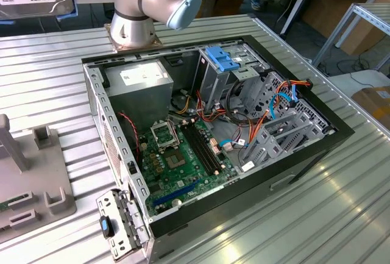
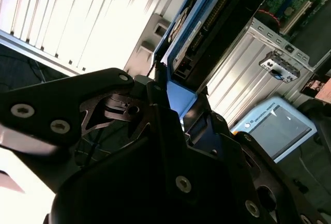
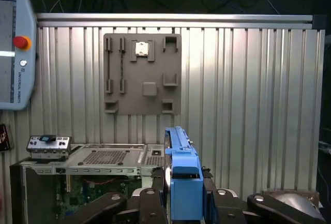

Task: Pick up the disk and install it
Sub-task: 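Pick up the disk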

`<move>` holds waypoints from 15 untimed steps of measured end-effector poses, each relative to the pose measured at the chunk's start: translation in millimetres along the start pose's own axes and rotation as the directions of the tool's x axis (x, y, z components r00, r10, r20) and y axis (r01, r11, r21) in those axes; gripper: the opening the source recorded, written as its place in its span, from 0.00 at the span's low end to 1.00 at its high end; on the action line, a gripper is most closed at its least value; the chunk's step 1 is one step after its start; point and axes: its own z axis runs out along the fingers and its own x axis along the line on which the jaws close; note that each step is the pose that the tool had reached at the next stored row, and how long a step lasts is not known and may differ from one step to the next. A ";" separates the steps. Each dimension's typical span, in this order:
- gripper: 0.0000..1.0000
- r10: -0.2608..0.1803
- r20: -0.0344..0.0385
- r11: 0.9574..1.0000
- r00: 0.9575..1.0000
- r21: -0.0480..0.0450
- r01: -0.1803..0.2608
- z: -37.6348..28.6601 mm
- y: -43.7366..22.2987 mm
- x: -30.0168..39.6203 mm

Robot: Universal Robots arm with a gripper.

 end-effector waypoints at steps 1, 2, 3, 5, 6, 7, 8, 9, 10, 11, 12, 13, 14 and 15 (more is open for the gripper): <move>0.37 0.000 0.000 1.000 1.000 0.000 0.000 0.3 -7.4 0.0; 0.37 0.000 0.000 1.000 1.000 0.000 0.000 0.6 -12.5 0.1; 0.37 0.000 0.000 1.000 1.000 0.000 0.000 0.8 -16.6 0.1; 0.37 0.000 0.000 1.000 1.000 0.000 0.000 1.3 -27.1 0.1; 0.37 0.000 0.000 1.000 1.000 0.000 0.000 1.7 -35.5 0.1; 0.37 0.000 0.000 1.000 1.000 0.000 0.000 2.0 -41.5 0.1; 0.37 0.000 0.000 1.000 1.000 0.000 0.000 2.1 -45.2 0.1; 0.37 0.000 0.000 1.000 1.000 0.000 0.000 2.4 -49.2 0.2; 0.37 0.000 0.000 1.000 1.000 0.000 0.000 2.6 -55.2 0.2; 0.37 0.000 0.000 1.000 1.000 0.000 0.000 2.9 -61.6 0.2; 0.37 0.000 0.000 1.000 1.000 0.000 0.000 3.1 -65.3 0.2; 0.37 0.000 0.000 1.000 1.000 0.000 0.000 3.4 -70.9 0.2; 0.37 0.000 0.000 1.000 1.000 0.000 0.000 3.6 -76.4 0.2; 0.37 0.000 0.000 1.000 1.000 0.000 0.000 3.8 -80.0 0.3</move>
